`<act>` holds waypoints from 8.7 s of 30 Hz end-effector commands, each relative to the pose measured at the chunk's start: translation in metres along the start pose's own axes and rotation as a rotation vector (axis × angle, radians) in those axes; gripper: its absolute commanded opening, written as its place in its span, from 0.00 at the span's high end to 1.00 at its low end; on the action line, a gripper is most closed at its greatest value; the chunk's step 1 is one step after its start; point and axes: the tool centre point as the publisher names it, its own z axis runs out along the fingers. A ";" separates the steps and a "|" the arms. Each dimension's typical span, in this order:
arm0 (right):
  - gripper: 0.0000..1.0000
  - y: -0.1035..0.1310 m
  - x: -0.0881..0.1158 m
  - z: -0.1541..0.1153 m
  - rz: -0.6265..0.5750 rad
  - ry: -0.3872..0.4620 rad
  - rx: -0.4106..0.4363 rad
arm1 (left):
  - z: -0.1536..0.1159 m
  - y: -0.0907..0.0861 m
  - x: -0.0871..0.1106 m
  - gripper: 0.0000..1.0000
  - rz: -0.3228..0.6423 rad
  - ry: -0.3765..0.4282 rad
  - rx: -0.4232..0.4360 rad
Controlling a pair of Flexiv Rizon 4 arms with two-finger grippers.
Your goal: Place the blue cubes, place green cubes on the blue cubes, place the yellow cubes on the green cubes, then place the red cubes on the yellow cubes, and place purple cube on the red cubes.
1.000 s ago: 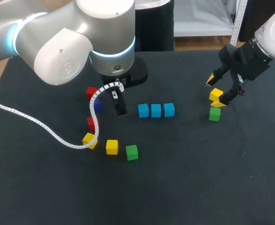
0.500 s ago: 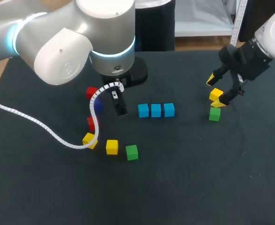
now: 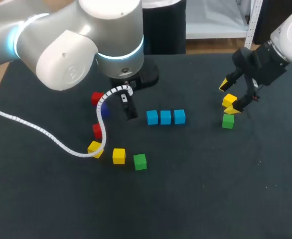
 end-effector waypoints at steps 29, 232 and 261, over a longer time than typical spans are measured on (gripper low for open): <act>0.00 0.000 0.000 0.000 0.000 0.000 0.001 | -0.037 -0.017 0.039 0.00 -0.020 0.049 -0.055; 0.00 -0.001 0.053 0.044 0.053 0.483 -0.001 | -0.012 0.039 0.067 0.00 0.083 -0.356 0.178; 0.56 -0.005 0.062 0.055 0.063 0.483 -0.035 | -0.012 0.039 0.067 0.00 0.083 -0.356 0.178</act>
